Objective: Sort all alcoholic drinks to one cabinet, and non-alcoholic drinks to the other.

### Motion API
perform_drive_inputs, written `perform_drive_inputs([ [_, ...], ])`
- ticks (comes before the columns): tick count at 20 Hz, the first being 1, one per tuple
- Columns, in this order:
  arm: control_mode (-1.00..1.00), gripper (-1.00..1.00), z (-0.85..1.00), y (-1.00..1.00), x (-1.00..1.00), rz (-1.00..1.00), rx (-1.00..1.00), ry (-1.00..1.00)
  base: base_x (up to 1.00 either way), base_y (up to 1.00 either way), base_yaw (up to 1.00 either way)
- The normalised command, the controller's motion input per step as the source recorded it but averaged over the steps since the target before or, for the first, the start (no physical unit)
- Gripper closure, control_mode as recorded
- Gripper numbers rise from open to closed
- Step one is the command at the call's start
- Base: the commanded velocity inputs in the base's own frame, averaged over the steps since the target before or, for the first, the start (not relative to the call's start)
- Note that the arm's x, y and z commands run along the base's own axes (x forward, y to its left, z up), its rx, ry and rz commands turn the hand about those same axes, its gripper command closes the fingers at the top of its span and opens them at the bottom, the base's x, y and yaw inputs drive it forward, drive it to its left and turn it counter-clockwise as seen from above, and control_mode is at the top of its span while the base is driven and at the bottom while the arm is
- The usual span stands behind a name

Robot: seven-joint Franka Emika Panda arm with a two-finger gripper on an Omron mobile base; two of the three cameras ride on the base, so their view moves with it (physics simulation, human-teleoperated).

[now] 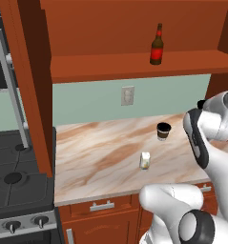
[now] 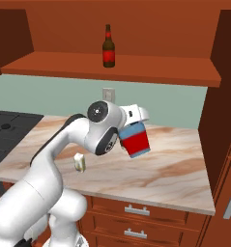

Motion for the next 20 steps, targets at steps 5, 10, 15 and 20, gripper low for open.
perform_drive_inputs([
  [5,-1.00,1.00,0.30,0.00,-0.38,0.01,0.03,0.00,0.00,0.00,0.00],
  [10,-1.00,1.00,0.32,0.00,-0.40,0.00,0.06,0.00,0.00,0.00,0.00],
  [15,-1.00,1.00,0.36,0.03,-0.35,0.00,0.08,-0.01,0.00,0.00,0.00],
  [20,-1.00,1.00,0.33,0.22,-0.32,0.00,0.09,-0.11,0.00,0.00,0.00],
])
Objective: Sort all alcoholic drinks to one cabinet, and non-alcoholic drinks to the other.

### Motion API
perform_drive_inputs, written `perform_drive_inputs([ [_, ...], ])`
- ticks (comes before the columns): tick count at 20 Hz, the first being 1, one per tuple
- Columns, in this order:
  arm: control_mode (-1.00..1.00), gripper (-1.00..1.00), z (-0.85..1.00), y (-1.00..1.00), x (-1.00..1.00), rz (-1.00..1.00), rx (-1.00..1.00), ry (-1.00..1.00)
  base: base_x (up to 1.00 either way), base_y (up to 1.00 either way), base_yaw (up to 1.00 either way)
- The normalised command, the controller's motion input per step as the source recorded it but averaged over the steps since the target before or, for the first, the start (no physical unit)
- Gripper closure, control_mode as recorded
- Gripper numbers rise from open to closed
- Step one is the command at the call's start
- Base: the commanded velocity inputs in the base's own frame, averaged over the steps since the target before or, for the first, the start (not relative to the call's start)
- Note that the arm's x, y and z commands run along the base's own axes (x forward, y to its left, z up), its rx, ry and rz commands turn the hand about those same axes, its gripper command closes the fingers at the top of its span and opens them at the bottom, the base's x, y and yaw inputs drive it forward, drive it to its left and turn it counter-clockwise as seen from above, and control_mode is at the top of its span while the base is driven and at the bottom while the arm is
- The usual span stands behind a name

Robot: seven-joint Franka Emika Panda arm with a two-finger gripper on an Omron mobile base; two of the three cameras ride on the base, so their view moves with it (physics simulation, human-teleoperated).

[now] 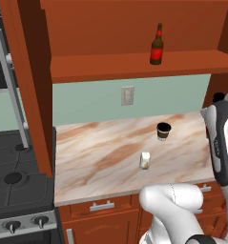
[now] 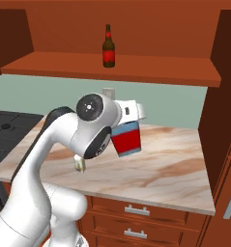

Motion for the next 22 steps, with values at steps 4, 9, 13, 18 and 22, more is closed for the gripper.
perform_drive_inputs([
  [4,-1.00,1.00,0.21,0.37,-0.28,0.00,0.10,-0.21,0.00,0.00,0.00],
  [9,-1.00,1.00,0.13,0.46,-0.22,0.00,0.10,-0.21,0.00,0.00,0.00],
  [13,-1.00,1.00,0.19,0.55,-0.18,-0.02,0.07,-0.06,0.00,0.00,0.00],
  [18,-1.00,1.00,0.31,0.59,-0.13,-0.04,0.04,0.00,0.00,0.00,0.00],
  [22,-1.00,1.00,0.34,0.61,-0.12,-0.05,0.02,0.01,0.00,0.00,0.00],
])
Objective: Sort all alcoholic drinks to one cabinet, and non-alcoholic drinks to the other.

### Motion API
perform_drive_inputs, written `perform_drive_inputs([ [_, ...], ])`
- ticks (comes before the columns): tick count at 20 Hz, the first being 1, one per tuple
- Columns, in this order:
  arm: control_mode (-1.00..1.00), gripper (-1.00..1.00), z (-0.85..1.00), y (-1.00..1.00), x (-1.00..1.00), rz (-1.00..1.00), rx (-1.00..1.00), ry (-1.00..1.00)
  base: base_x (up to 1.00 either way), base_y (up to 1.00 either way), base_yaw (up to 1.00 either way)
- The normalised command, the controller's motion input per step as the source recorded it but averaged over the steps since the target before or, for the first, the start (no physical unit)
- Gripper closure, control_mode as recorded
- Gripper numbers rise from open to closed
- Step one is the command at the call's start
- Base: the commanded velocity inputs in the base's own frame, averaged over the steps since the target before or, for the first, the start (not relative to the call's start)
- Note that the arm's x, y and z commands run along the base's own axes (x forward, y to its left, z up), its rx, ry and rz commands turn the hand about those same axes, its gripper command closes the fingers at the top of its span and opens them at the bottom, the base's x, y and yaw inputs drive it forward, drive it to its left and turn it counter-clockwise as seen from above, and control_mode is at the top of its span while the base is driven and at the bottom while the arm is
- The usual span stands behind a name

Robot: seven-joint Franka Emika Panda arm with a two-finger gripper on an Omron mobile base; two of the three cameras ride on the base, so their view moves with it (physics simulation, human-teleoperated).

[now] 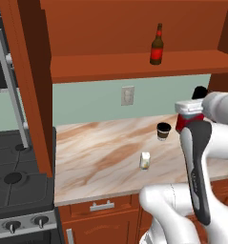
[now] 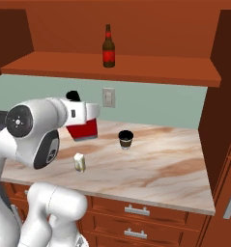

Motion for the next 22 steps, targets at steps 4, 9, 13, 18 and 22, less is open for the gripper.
perform_drive_inputs([
  [4,-1.00,1.00,0.36,0.55,-0.14,-0.07,0.02,0.04,0.00,0.00,0.00],
  [9,-1.00,1.00,0.36,0.49,-0.16,-0.08,0.02,0.09,0.00,0.00,0.00],
  [13,-1.00,1.00,0.32,0.49,-0.09,-0.08,0.02,0.08,0.00,0.00,0.00],
  [18,-1.00,1.00,0.26,0.47,-0.01,-0.05,0.02,0.00,0.00,0.00,0.00],
  [22,-1.00,1.00,0.18,0.43,0.00,-0.02,0.03,-0.02,0.00,0.00,0.00],
])
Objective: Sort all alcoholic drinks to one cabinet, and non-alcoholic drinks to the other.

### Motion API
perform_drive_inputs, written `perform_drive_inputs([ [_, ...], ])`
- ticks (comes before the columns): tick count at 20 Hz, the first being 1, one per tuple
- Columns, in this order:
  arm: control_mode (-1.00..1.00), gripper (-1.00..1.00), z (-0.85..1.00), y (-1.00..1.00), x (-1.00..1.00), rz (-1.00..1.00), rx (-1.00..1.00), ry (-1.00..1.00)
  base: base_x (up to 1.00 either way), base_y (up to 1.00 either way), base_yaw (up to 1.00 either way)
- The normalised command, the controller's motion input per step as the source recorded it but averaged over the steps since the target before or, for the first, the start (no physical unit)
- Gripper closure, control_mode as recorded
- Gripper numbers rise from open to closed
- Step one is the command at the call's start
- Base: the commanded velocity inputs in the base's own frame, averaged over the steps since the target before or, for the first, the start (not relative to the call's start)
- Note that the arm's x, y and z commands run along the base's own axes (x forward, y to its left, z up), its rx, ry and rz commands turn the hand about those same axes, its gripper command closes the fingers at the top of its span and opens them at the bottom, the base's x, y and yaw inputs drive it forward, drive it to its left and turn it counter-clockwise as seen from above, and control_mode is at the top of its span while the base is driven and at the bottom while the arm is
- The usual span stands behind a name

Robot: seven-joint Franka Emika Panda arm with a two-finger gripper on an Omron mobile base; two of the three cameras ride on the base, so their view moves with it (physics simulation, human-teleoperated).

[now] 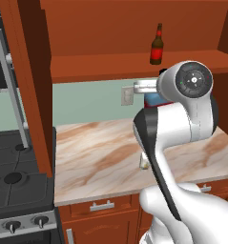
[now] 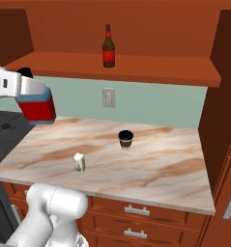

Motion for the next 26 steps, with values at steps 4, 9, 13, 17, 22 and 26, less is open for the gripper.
perform_drive_inputs([
  [4,-1.00,1.00,0.19,0.33,-0.01,0.00,0.05,-0.07,0.00,0.00,0.00],
  [9,-1.00,1.00,0.24,0.19,0.00,0.00,0.07,-0.08,0.00,0.00,0.00],
  [13,-1.00,1.00,0.25,0.03,0.01,0.00,0.08,-0.06,0.00,0.00,0.00],
  [17,-1.00,1.00,0.18,0.00,0.08,0.00,0.09,-0.04,0.00,0.00,0.00],
  [22,-1.00,1.00,0.18,0.05,0.06,0.00,0.08,-0.01,0.00,0.00,0.00],
  [26,-1.00,1.00,0.12,0.07,0.11,0.00,0.07,0.00,0.00,0.00,0.00],
])
